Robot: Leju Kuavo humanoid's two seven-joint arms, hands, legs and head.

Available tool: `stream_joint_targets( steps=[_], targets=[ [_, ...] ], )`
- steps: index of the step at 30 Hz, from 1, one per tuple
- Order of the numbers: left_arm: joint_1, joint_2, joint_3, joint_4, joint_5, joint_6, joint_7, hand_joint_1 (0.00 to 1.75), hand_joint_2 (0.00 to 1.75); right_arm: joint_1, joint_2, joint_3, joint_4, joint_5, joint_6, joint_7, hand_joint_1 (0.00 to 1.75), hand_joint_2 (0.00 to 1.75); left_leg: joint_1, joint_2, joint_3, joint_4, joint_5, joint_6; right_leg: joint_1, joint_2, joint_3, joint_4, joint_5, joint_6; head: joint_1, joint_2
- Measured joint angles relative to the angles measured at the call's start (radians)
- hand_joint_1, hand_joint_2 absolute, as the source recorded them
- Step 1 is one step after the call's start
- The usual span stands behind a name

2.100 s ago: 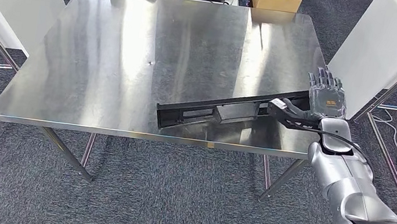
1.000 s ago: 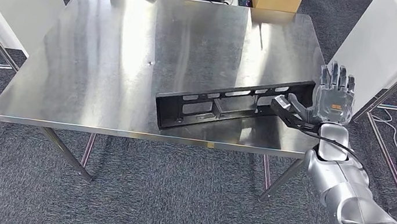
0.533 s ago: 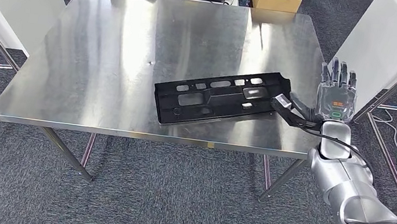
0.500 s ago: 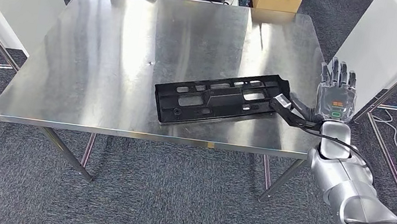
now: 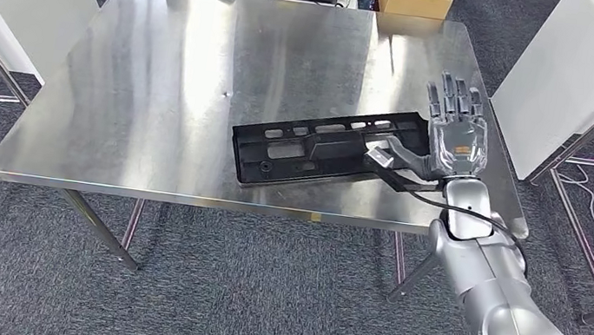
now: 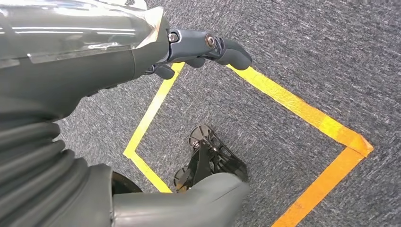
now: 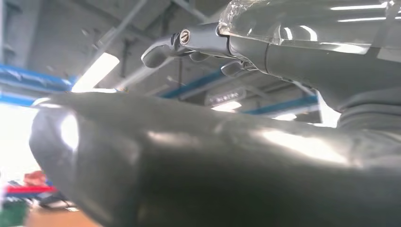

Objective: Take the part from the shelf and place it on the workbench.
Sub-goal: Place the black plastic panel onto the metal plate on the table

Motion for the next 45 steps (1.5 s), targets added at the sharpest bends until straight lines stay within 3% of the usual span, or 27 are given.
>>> stream_joint_targets(
  steps=[6, 17, 24, 31, 33, 36, 38, 41, 44, 45],
  targets=[
    [0.001, 0.001, 0.009, 0.0, 0.008, -0.023, -0.017, 0.0, 0.0, 0.101, -0.019, 0.009, -0.194, 0.0, 0.001, -0.052, 0.0, 0.0, 0.0, 0.0, 0.0, 0.0, 0.0, 0.0, 0.0, 0.0, 0.0, 0.0, 0.0, 0.0, 0.0, 0.0],
    [0.006, 0.001, 0.038, 0.0, 0.047, -0.028, -0.041, 0.0, 0.0, 0.426, -0.097, -0.014, -0.712, -0.052, 0.0, -0.143, 0.0, 0.0, 0.0, 0.0, -0.001, 0.0, -0.004, 0.002, -0.001, 0.0, 0.0, 0.0, -0.001, 0.0, 0.0, 0.0],
    [0.007, 0.0, 0.046, 0.0, 0.049, -0.029, -0.045, 0.0, 0.0, 0.493, -0.123, -0.027, -0.839, -0.057, 0.0, -0.151, 0.0, 0.0, -0.001, 0.001, 0.0, 0.001, -0.005, 0.002, -0.002, 0.0, 0.001, -0.001, 0.0, 0.001, 0.0, 0.0],
    [0.013, -0.001, 0.052, 0.0, 0.047, -0.075, -0.052, 0.0, 0.0, 0.602, -0.157, -0.06, -0.972, -0.09, 0.0, -0.171, 0.0, 0.0, 0.001, 0.0, 0.004, 0.002, -0.002, 0.02, -0.001, -0.001, 0.006, -0.004, 0.0, 0.007, 0.0, 0.0],
    [0.015, -0.003, 0.052, 0.0, 0.04, -0.085, -0.054, 0.0, 0.0, 0.665, -0.175, -0.089, -1.041, -0.105, 0.0, -0.19, 0.0, 0.0, 0.009, 0.002, 0.016, -0.016, 0.01, 0.027, 0.002, -0.002, -0.007, 0.028, -0.021, 0.008, 0.001, 0.0],
    [0.016, -0.008, 0.051, 0.0, 0.028, -0.092, -0.061, 0.0, 0.0, 0.77, -0.189, -0.154, -1.137, -0.141, 0.0, -0.262, 0.0, 0.0, 0.015, 0.004, 0.022, -0.024, 0.015, 0.03, -0.004, -0.004, -0.087, 0.215, -0.107, 0.006, 0.004, 0.0],
    [0.018, -0.012, 0.049, 0.0, 0.021, -0.094, -0.068, 0.0, 0.0, 0.834, -0.185, -0.2, -1.19, -0.163, 0.0, -0.322, 0.0, 0.0, 0.018, 0.005, 0.022, -0.023, 0.013, 0.027, -0.013, -0.005, -0.116, 0.29, -0.131, 0.018, 0.004, 0.0],
    [0.019, -0.015, 0.048, 0.0, 0.017, -0.097, -0.072, 0.0, 0.0, 0.874, -0.179, -0.23, -1.222, -0.176, 0.0, -0.359, 0.0, 0.0, 0.022, 0.005, 0.023, -0.022, 0.011, 0.023, -0.022, -0.006, -0.096, 0.263, -0.117, 0.035, 0.004, 0.0],
    [0.019, -0.015, 0.048, 0.0, 0.016, -0.097, -0.072, 0.0, 0.0, 0.875, -0.178, -0.232, -1.224, -0.177, 0.0, -0.361, 0.0, 0.0, 0.022, 0.005, 0.023, -0.022, 0.011, 0.023, -0.023, -0.006, -0.094, 0.26, -0.116, 0.036, 0.004, 0.0],
    [0.019, -0.016, 0.047, 0.0, 0.016, -0.098, -0.073, 0.0, 0.0, 0.884, -0.176, -0.239, -1.234, -0.18, 0.0, -0.367, 0.0, 0.0, 0.024, 0.004, 0.023, -0.019, 0.009, 0.02, -0.026, -0.007, -0.069, 0.218, -0.103, 0.043, 0.004, 0.0]
  ],
)
